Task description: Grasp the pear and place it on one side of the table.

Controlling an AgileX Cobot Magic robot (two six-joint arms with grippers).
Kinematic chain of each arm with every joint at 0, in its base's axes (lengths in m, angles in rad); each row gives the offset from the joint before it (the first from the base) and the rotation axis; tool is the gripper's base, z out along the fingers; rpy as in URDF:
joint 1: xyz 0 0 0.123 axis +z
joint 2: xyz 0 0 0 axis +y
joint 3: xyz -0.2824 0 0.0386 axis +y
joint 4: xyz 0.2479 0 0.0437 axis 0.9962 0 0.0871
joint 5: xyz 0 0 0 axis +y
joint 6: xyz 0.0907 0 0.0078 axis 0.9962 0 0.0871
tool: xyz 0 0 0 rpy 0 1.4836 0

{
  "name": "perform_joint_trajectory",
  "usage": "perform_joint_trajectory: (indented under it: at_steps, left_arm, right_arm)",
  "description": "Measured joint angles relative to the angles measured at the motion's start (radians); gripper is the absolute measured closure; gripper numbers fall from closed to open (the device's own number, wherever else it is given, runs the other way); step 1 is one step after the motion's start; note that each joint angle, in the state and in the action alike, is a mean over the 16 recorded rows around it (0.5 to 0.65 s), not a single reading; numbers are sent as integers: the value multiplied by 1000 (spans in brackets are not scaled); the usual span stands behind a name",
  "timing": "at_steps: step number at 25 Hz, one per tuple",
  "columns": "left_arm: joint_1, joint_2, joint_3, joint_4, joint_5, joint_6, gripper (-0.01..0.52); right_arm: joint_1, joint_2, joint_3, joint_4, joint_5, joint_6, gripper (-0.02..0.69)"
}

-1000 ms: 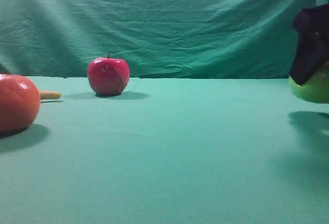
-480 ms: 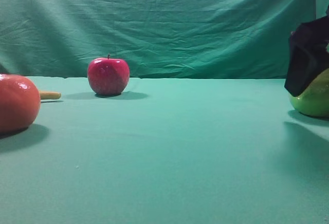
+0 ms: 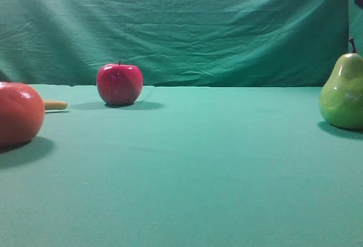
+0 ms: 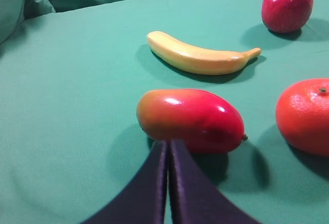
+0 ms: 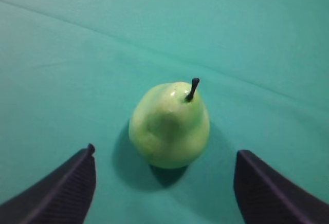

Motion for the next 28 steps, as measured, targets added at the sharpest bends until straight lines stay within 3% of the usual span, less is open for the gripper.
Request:
perform_joint_trajectory:
  at_steps: [4, 8, 19, 28]
  left_arm:
    - [0, 0, 0, 0, 0, 0, 514]
    - [0, 0, 0, 0, 0, 0, 514]
    - [0, 0, 0, 0, 0, 0, 514]
    - [0, 0, 0, 0, 0, 0, 514]
  right_arm:
    - [0, -163, 0, 16, 80, 1, 592]
    - [0, -314, 0, 44, 146, 2, 657]
    - [0, -530, 14, 124, 196, 2, 665]
    - [-26, -585, 159, 97, -10, 0, 665]
